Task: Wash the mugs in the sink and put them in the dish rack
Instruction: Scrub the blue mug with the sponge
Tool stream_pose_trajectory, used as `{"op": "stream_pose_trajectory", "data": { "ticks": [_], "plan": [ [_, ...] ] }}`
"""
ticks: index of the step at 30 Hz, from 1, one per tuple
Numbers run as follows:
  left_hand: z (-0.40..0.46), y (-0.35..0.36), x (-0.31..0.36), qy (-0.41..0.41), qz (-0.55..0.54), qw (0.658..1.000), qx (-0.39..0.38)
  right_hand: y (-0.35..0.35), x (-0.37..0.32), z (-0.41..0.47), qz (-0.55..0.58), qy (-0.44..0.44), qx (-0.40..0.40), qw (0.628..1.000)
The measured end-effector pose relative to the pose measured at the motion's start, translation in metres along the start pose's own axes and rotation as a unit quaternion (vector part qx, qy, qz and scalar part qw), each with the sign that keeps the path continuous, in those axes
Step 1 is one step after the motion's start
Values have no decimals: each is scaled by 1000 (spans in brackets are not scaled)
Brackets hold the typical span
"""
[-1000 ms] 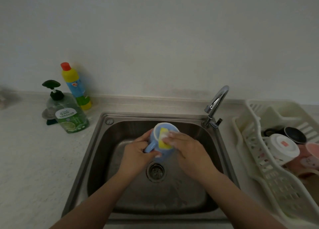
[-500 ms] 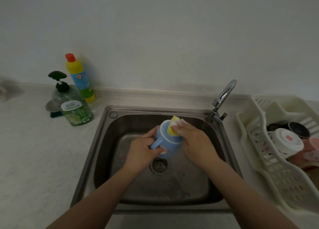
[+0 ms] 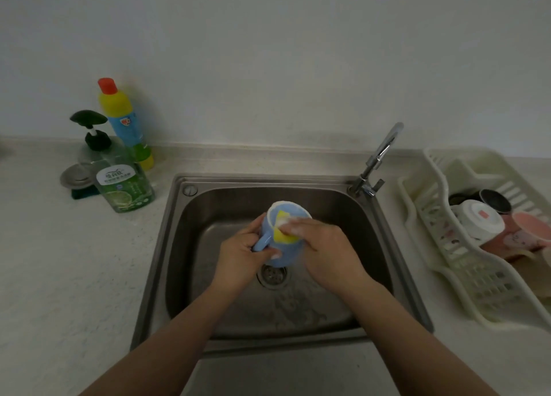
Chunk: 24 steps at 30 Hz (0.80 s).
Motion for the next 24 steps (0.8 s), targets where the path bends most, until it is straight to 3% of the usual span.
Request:
{"op": "stream_pose_trajectory", "data": {
  "ticks": [3, 6, 10, 15, 21, 24],
  "plan": [
    [-7, -1, -14, -11, 2, 1000, -8, 1, 10, -15, -48, 11, -5, 999],
    [-8, 6, -12, -12, 2, 1000, -21, 5, 10, 7, -18, 29, 29, 999],
    [0, 4, -14, -37, -9, 999, 4, 11, 1, 0, -18, 6, -3, 1000],
    [-1, 16, -4, -2, 20, 999, -42, -14, 28, 5, -10, 36, 0, 999],
    [8, 30, 6, -35, 19, 999, 17, -27, 31, 2, 4, -27, -20, 999],
    [6, 41, 13, -18, 38, 999, -9, -40, 59, 11, -7, -5, -21, 1000]
  ]
}}
Point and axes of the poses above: each hand's wrist, its own z-axis towards the middle knuckle, its own y-axis out of the palm, x = y × z, the point moved 5 cm from there along z, towards the middle knuckle, and after that the axes turned 4 degrees about y, right-handed, at the moved point
